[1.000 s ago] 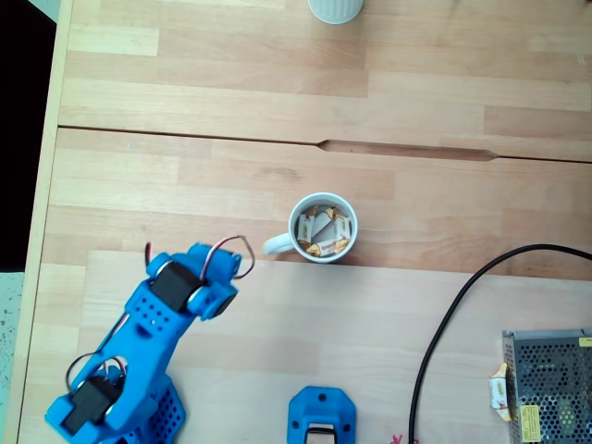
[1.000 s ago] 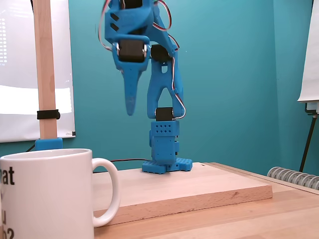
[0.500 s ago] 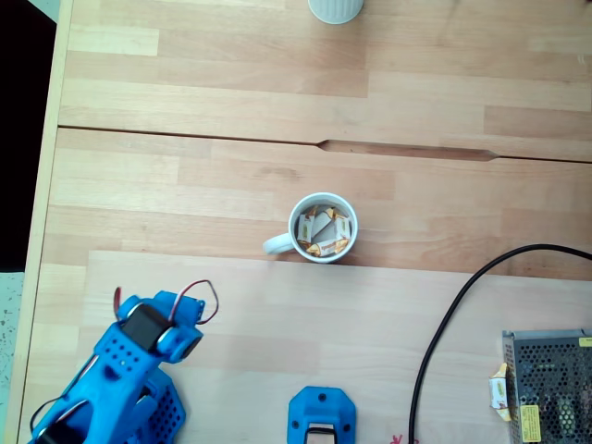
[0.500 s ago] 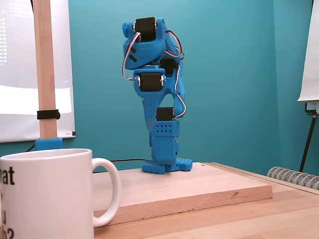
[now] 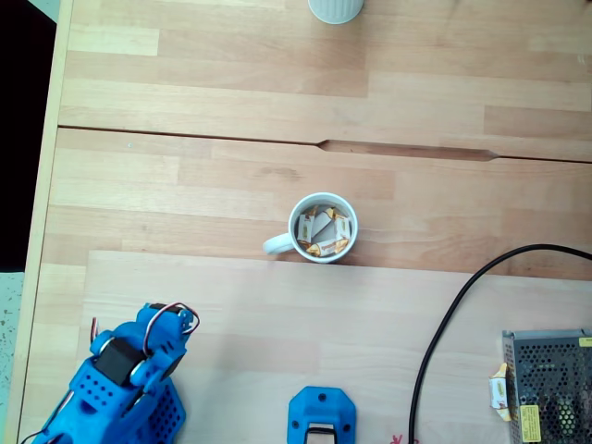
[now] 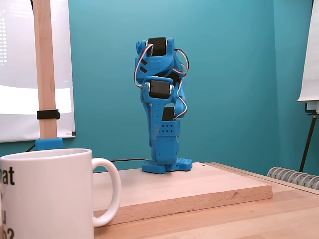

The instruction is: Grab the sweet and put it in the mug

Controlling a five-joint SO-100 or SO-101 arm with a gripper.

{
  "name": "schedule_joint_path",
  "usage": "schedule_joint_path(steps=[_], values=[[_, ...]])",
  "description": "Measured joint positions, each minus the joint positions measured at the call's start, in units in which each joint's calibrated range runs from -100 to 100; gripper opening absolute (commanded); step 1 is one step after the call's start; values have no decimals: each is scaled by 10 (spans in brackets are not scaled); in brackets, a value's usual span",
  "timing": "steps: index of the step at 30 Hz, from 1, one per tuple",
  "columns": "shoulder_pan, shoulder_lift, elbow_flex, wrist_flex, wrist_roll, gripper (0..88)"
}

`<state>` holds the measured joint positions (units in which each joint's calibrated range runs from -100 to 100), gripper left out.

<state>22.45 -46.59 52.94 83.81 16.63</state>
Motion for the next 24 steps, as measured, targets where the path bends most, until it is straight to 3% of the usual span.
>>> schedule_joint_path(steps=[13, 24], values=[[0, -25, 100, -111, 14, 32], [0, -245, 215, -121, 19, 29]])
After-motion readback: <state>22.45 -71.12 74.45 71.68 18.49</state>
